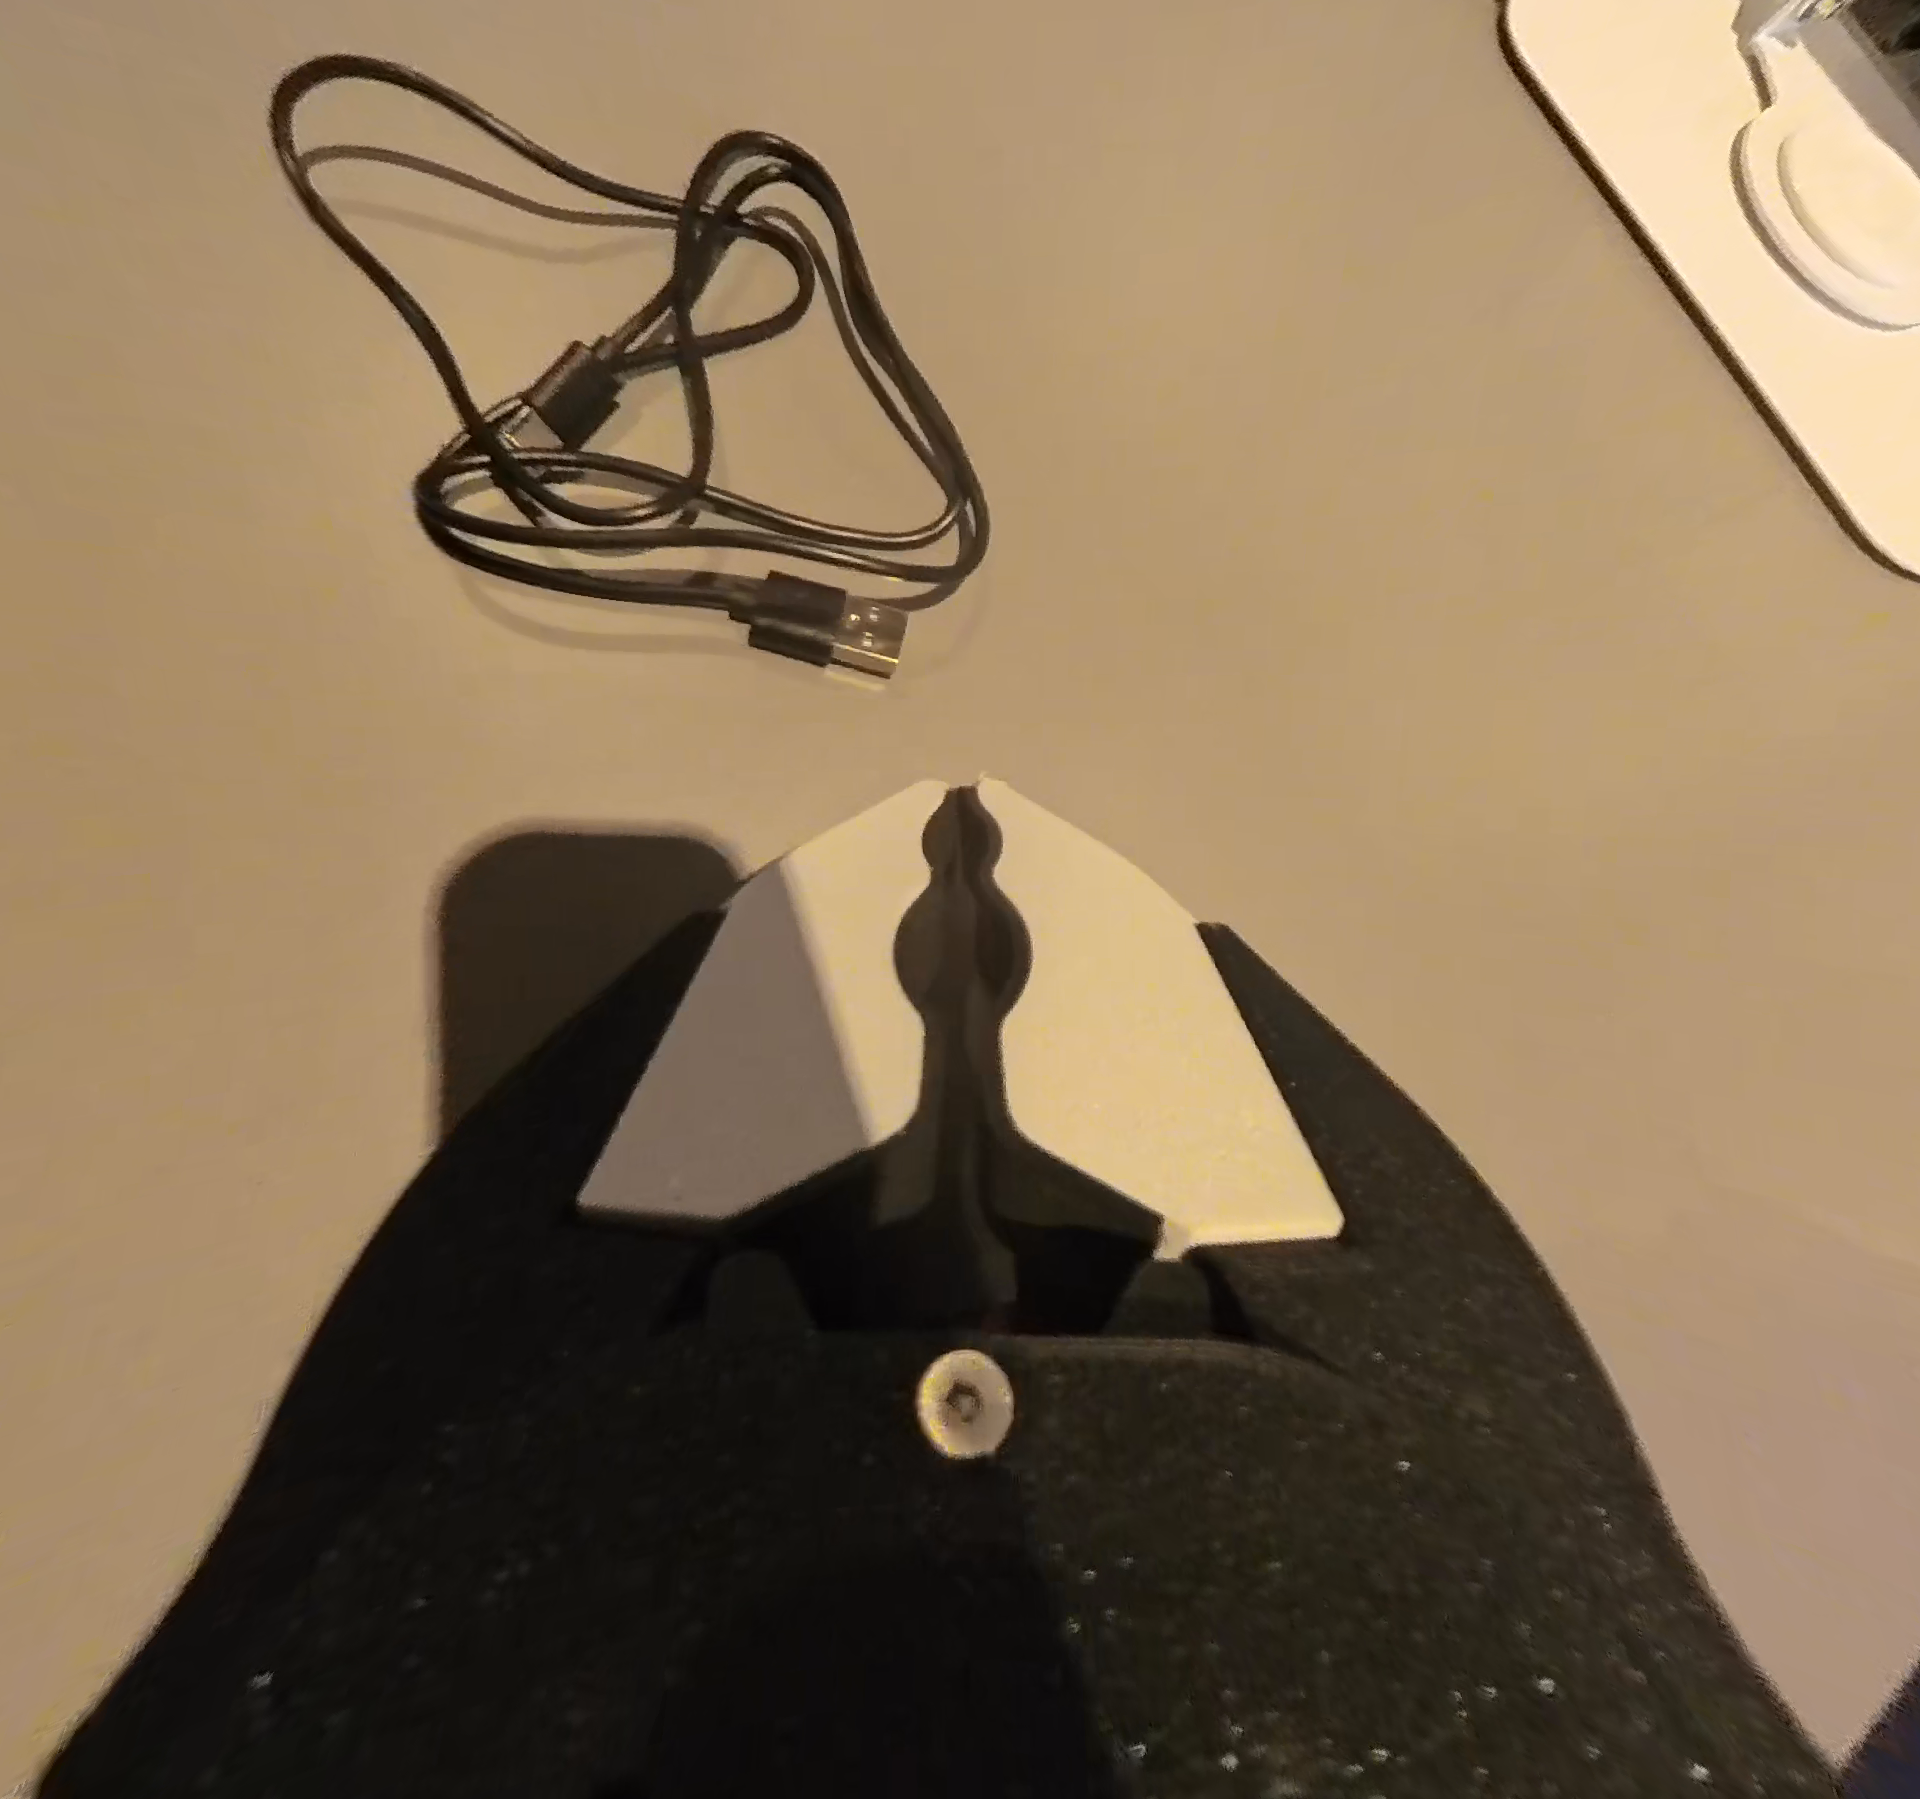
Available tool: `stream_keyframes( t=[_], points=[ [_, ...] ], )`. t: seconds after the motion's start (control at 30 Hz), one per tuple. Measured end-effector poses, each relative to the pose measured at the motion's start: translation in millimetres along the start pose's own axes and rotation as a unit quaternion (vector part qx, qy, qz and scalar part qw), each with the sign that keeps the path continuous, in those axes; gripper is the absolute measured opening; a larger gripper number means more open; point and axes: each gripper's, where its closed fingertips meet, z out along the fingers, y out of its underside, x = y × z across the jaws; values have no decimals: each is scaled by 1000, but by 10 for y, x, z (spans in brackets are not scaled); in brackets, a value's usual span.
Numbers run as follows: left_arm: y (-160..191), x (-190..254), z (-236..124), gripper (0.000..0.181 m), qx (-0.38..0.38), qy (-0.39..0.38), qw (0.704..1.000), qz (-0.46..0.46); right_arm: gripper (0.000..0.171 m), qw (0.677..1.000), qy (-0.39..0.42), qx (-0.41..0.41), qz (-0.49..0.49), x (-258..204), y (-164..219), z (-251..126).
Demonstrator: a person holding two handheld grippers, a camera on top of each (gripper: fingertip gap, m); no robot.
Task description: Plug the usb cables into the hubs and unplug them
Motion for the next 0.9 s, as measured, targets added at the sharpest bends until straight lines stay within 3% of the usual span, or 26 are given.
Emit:
stream_keyframes(
  t=[0.03, 0.3, 0.53, 0.73, 0.9],
  points=[
    [16, 12, 32, 65, -5, 9, 1000, -6, 0, 1000, 1, 1, -2, 0, -1, -2],
    [-7, 61, 35, 53, 14, 27, 999, -15, 0, 1000, 3, 3, -7, -2, -7, -4],
    [-143, 88, -128, 41, 95, 7, 995, 13, 0, 1000, 12, 9, -23, -16, -14, -19],
    [-288, 54, -806, 39, 212, -45, 976, 20, 0, 999, 15, 13, -37, -35, -20, -31],
    [-366, 228, -1699, 38, 345, -99, 933, 38, 0, 998, 14, 20, -55, -73, -30, -45]
  ],
)
